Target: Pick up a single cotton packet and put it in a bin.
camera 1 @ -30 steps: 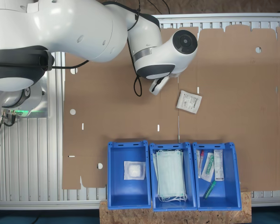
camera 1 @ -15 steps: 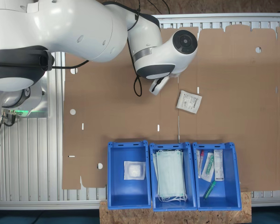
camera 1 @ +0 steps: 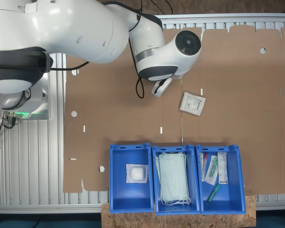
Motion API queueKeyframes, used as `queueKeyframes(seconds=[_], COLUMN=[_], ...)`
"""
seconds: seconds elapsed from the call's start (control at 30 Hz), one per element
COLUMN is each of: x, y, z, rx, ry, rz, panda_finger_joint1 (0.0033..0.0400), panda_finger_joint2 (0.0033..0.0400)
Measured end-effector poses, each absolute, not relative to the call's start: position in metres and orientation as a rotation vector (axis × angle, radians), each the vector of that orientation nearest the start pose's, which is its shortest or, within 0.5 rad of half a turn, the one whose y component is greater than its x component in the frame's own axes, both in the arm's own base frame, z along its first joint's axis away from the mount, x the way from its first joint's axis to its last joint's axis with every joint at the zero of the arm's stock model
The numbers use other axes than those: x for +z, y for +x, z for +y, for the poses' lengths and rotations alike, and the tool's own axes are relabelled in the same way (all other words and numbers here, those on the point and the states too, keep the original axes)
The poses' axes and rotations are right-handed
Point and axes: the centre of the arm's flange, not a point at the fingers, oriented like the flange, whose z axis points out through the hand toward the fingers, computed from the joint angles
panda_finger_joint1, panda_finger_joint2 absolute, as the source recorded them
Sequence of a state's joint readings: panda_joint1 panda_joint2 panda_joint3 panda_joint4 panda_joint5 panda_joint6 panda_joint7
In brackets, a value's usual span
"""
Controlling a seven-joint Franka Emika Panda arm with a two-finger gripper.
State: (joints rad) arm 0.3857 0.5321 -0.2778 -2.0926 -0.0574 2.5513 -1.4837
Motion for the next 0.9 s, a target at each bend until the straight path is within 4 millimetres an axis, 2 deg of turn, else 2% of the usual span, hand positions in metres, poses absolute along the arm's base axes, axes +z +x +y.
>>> queueKeyframes(seconds=[0.33, 0.63, 0.9], x=[0.194, 0.220, 0.229], y=[0.568, 0.572, 0.574], z=[0.060, 0.059, 0.055], rx=[-0.181, -0.123, -0.110], ry=[2.040, 2.000, 1.937], rz=[2.246, 2.261, 2.307], panda_finger_joint1=[0.0400, 0.0400, 0.0400], panda_finger_joint2=[0.0400, 0.0400, 0.0400])
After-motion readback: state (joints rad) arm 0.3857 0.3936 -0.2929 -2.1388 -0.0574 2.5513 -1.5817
